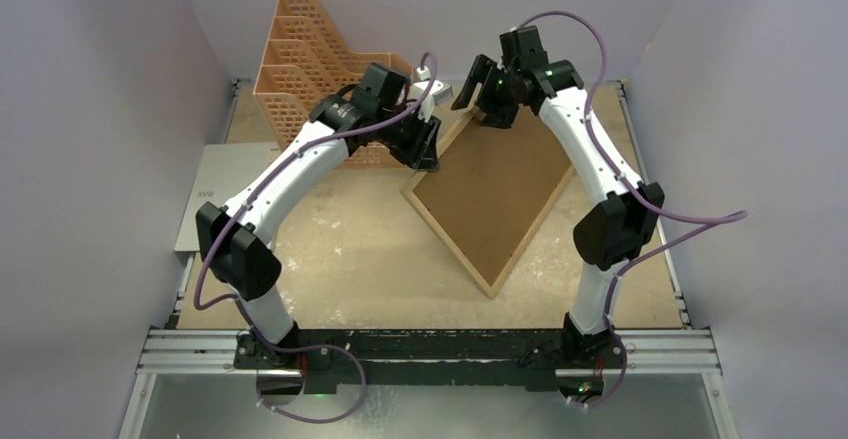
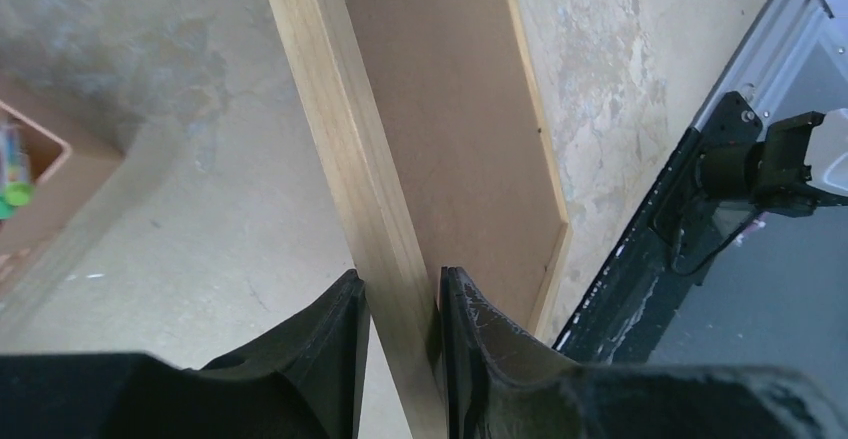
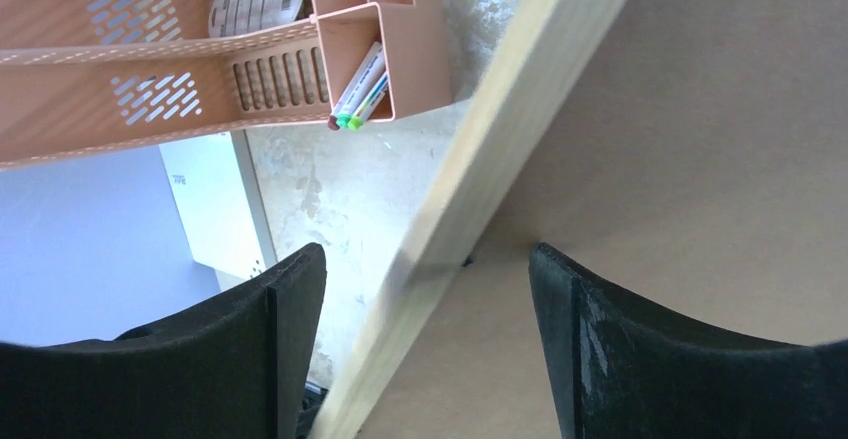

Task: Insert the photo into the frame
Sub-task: Turn over the photo frame at the center of the board.

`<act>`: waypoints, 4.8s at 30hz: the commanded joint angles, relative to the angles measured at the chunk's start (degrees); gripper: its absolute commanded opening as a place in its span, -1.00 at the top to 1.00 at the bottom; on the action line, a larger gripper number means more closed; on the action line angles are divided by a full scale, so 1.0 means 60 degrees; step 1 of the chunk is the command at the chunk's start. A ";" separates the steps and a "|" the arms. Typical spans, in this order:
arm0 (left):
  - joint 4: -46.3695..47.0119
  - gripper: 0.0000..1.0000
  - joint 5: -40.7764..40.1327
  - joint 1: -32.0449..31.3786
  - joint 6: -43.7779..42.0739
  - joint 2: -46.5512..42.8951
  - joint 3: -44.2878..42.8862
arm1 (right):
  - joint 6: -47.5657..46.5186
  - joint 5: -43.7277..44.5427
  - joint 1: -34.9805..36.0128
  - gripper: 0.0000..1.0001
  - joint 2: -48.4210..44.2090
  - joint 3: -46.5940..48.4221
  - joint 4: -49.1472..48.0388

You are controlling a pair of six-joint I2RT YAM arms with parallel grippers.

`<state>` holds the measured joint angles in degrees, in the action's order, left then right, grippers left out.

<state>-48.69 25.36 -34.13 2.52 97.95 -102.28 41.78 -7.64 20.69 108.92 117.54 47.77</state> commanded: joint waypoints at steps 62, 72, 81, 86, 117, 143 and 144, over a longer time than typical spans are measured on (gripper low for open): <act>-0.1682 0.15 0.0709 -0.0338 -0.2260 -0.0593 -0.1738 | 0.0282 -0.1373 -0.1470 -0.14 -0.3916 -0.2693 0.2040; -0.1374 0.44 0.1577 -0.0435 -0.2555 -0.1076 -0.0947 | 0.0481 -0.1515 -0.1470 -0.14 -0.4460 -0.3786 0.1442; 0.0473 1.00 -0.0850 -0.0500 -0.1992 -0.1669 -0.0386 | 0.0669 -0.1618 -0.1470 -0.63 -0.3928 -0.2925 0.0251; 0.2299 1.00 -0.2432 -0.0505 -0.1491 -0.2740 0.0701 | 0.0816 -0.1863 -0.1467 -0.70 -0.3688 -0.2431 -0.0569; 0.3401 -0.24 -0.0080 -0.0505 -0.1252 -0.2823 0.2324 | 0.1422 -0.1289 -0.1326 -0.36 -0.1268 -0.0519 -0.0020; 0.4757 -0.60 0.0083 -0.0032 0.2690 -0.1045 0.0648 | -0.1713 -0.7079 -0.4381 0.03 -0.1687 -0.6130 -0.7625; 0.4699 -0.60 0.0082 0.0090 0.2760 -0.0959 0.0722 | -0.1403 -0.6881 -0.4416 0.02 -0.1671 -0.6340 -0.8150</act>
<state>-16.62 28.25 -35.99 15.73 89.78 -96.01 32.05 -39.55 -6.50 100.88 82.15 18.98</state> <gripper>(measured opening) 0.805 0.481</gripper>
